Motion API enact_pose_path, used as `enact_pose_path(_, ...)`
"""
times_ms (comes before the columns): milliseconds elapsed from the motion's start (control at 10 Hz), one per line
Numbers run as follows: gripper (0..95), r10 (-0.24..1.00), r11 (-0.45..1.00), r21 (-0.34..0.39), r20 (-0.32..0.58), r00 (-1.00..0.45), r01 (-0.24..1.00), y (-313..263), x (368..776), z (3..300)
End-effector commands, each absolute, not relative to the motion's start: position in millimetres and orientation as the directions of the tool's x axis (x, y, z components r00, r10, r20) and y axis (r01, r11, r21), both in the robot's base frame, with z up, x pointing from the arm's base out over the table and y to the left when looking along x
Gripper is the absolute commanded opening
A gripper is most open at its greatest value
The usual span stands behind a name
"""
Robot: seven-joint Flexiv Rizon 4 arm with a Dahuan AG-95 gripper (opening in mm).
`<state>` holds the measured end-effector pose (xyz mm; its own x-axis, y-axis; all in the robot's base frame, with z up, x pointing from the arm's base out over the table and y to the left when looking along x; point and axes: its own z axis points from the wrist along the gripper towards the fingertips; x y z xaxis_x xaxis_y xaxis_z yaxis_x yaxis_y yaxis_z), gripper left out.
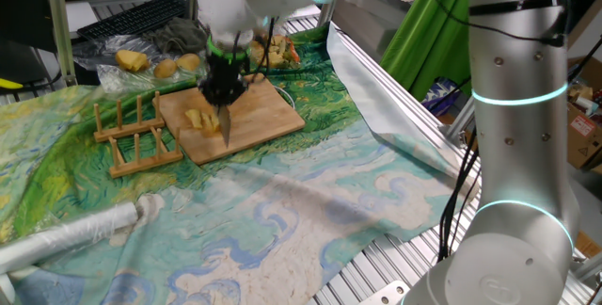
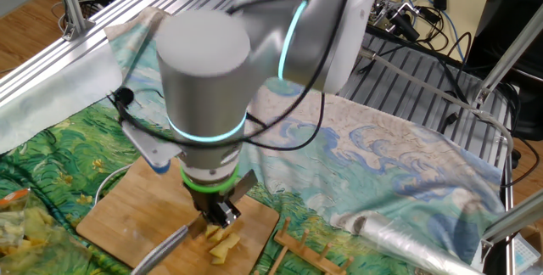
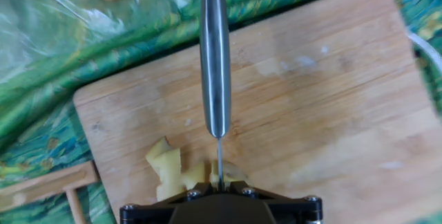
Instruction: Chop the potatoes
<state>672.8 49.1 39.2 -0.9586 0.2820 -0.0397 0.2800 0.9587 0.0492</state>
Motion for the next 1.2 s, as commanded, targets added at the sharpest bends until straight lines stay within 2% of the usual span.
enact_pose_path(100,0.0,0.32,0.947,0.078,-0.106,-0.942,0.313,57.8,681.3,-19.6)
enact_pose_path(200,0.0,0.316,0.948,0.066,-0.08,-0.945,0.311,56.4,679.3,-12.2)
enact_pose_path(700,0.0,0.322,0.946,0.078,-0.081,-0.943,0.316,57.4,680.6,-17.8)
enact_pose_path(1200,0.0,0.315,0.948,0.077,-0.072,-0.946,0.31,58.7,677.9,-9.5)
